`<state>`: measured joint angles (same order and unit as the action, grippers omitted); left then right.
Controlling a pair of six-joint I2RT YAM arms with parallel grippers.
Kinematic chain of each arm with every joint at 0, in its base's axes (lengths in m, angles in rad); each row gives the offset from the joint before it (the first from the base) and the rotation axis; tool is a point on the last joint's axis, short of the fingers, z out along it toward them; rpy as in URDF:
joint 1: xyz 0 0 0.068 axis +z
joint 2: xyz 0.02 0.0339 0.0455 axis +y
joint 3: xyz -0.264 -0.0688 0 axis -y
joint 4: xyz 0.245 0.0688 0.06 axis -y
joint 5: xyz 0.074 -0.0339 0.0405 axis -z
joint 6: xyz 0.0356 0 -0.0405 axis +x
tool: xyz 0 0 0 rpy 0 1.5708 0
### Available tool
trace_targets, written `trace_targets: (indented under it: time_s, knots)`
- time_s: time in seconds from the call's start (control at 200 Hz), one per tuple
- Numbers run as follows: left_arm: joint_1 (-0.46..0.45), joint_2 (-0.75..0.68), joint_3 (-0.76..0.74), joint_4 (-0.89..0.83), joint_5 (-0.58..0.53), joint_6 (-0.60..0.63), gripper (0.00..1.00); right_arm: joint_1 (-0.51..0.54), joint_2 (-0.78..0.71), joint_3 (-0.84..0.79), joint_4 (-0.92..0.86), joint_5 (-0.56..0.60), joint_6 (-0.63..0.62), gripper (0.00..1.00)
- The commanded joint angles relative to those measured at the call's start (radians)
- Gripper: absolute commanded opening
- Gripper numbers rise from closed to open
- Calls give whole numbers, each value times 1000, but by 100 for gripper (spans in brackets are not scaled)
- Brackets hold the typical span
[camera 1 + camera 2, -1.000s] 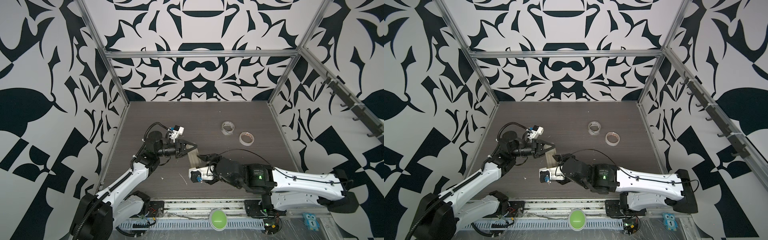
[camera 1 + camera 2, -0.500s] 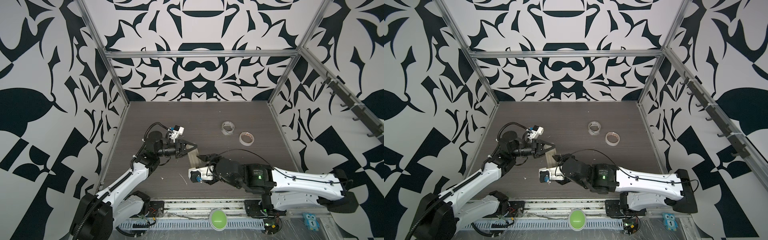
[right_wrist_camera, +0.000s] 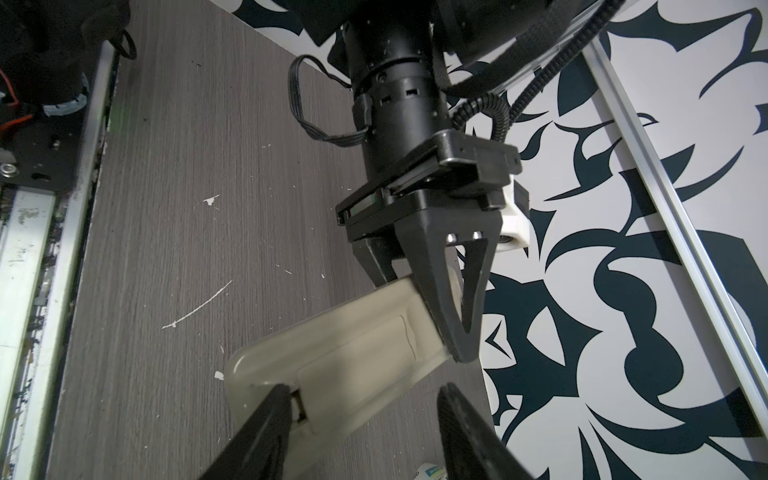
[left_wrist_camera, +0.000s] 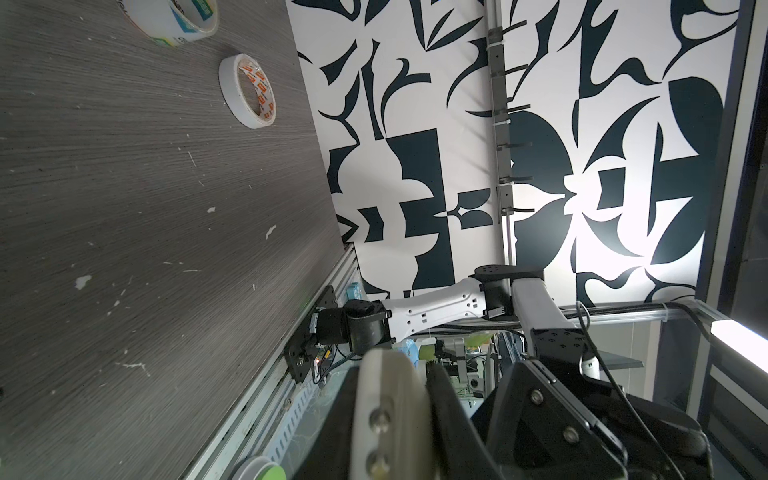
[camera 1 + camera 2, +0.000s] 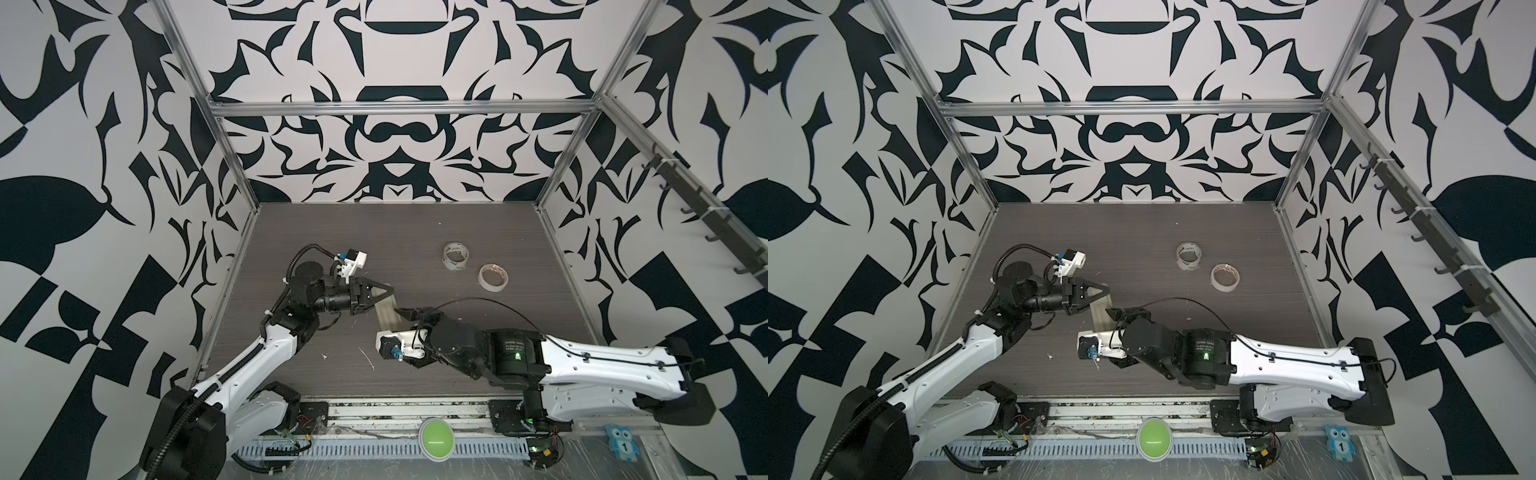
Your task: Load the batteries into the remote control
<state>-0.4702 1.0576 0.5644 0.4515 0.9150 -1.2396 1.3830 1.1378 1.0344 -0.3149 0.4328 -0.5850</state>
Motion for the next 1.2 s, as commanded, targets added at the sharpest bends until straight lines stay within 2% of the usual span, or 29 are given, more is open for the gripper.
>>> trace_targets:
  time_s: [0.0,0.44,1.195]
  knots:
    - [-4,-2,22,58,30,-39,0,-1,4,-17,43,46,37,60]
    - [-3,-14,6,73,30,-48,0,-2,25,4,94,98,-39,60]
    - [9,-6,14,69,32,-53,0,-7,9,-10,179,144,-83,60]
